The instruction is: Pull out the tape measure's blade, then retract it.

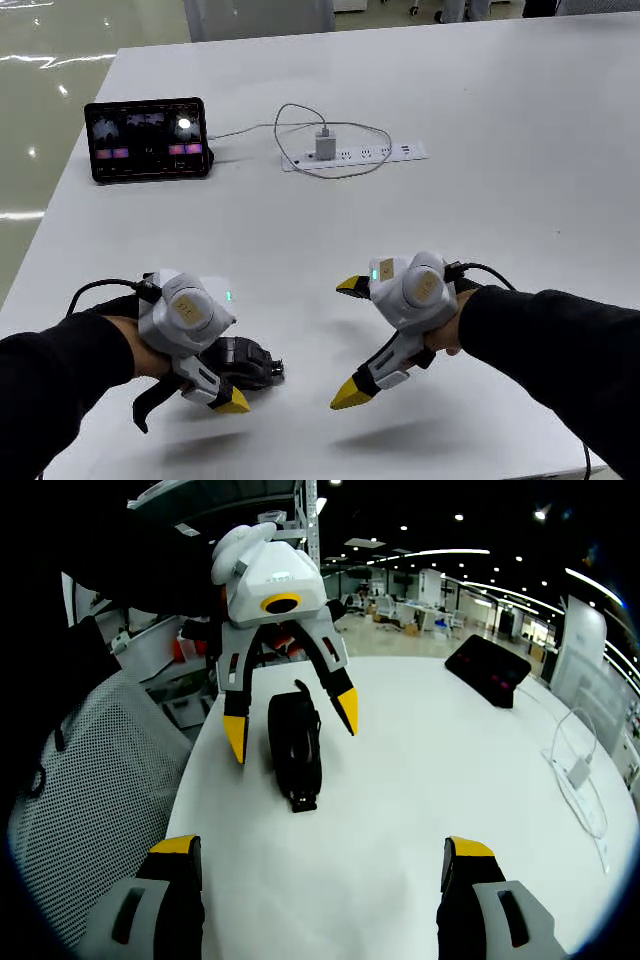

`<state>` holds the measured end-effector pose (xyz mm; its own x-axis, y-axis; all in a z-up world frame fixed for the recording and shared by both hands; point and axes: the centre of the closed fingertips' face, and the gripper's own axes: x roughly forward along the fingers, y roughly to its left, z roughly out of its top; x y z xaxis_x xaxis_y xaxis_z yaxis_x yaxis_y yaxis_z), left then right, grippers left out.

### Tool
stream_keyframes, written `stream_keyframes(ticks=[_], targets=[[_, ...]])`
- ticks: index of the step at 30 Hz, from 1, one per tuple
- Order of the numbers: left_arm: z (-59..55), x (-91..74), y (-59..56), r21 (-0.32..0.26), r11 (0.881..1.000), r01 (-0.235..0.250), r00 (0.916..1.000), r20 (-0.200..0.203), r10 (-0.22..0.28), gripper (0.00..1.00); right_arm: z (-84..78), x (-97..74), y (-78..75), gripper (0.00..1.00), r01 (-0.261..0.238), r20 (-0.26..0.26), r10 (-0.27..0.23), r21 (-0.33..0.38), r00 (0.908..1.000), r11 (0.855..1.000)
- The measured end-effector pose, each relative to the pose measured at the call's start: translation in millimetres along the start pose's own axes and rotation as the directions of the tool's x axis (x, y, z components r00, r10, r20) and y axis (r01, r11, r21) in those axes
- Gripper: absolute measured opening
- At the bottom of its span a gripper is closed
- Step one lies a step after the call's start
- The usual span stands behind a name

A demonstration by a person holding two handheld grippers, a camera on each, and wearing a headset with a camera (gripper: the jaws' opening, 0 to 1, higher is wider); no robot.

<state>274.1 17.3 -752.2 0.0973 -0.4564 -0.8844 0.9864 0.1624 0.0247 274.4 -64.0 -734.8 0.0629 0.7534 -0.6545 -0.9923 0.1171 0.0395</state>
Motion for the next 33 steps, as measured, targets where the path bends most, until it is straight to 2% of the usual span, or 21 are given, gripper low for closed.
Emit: stream_keyframes(ticks=[7, 11, 14, 15, 23, 33], targets=[[-3.9, 5.0, -2.1, 0.034, 0.999, 0.006, 0.9996, -0.028, -0.005, 0.55, 4.4, 15.8, 5.2, 0.99, -0.02, -0.006, 0.02, -0.015, 0.9998, 1.0], [-4.6, 5.7, -1.0, 0.04, 0.999, 0.002, 0.9994, -0.034, -0.001, 0.49, 5.1, 19.3, 6.2, 0.99, -0.022, -0.005, 0.022, -0.006, 0.9998, 1.0], [-5.1, 6.6, 0.1, 0.066, 0.998, 0.004, 0.9993, -0.036, -0.001, 0.39, 6.6, 20.5, 6.6, 0.99, -0.022, -0.004, 0.022, -0.006, 0.9997, 1.0], [-5.1, 5.9, 2.4, 0.071, 0.997, -0.011, 0.9992, -0.038, 0.014, 0.36, 6.6, 21.0, 6.7, 0.99, -0.022, -0.005, 0.022, -0.008, 0.9997, 1.0], [-4.3, 6.7, -0.5, 0.077, 0.997, 0.015, 0.9995, -0.029, -0.013, 0.36, 6.1, 23.2, 5.6, 0.93, -0.017, -0.015, 0.017, -0.023, 0.9997, 1.0], [-5.1, 6.9, 0.5, 0.063, 0.998, 0.003, 0.9995, -0.031, -0.001, 0.36, 6.3, 38.4, 5.6, 0.75, -0.014, -0.028, 0.013, -0.034, 0.9995, 0.999]])
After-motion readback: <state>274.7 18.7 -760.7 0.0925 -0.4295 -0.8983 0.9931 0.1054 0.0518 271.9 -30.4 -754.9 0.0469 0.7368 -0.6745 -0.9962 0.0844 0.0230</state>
